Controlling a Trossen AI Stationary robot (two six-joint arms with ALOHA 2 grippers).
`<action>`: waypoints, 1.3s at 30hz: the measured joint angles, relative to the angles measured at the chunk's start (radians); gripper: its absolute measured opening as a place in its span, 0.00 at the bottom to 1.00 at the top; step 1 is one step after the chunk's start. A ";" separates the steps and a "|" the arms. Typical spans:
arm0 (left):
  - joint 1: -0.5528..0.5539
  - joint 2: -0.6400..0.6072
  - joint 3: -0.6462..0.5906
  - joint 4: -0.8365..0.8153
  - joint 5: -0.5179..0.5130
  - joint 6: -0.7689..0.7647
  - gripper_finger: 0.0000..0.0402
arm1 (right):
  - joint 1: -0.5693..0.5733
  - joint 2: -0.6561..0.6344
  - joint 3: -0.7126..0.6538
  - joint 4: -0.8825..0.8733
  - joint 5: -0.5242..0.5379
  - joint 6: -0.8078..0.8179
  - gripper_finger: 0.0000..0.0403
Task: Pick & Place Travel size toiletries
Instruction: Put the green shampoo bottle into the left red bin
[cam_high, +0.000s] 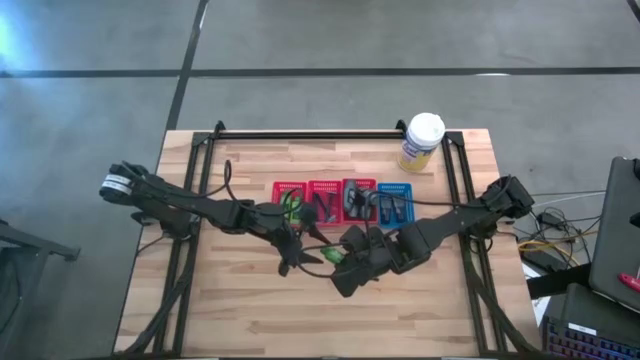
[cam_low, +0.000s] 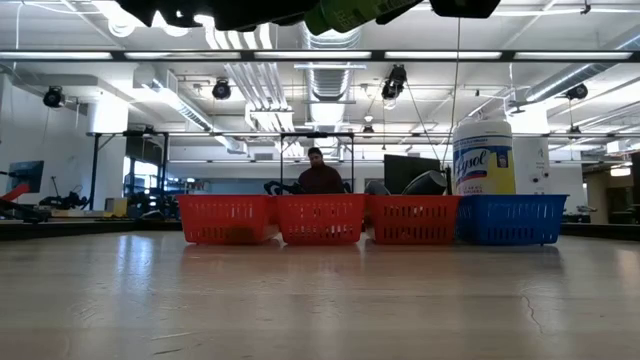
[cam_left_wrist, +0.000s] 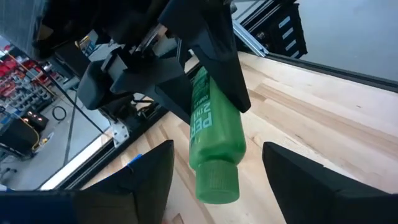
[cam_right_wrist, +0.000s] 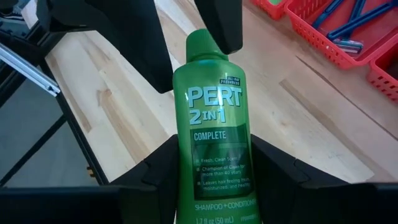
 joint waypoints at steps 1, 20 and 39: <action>0.000 0.000 0.000 0.000 0.000 0.005 0.62 | 0.000 0.000 0.000 0.000 0.001 0.000 0.37; -0.033 0.065 0.028 0.044 -0.157 0.098 0.43 | -0.005 -0.002 -0.001 0.005 0.002 0.012 0.39; -0.083 0.061 0.013 0.002 -0.313 0.097 0.34 | -0.004 -0.007 -0.003 0.003 0.006 0.067 0.56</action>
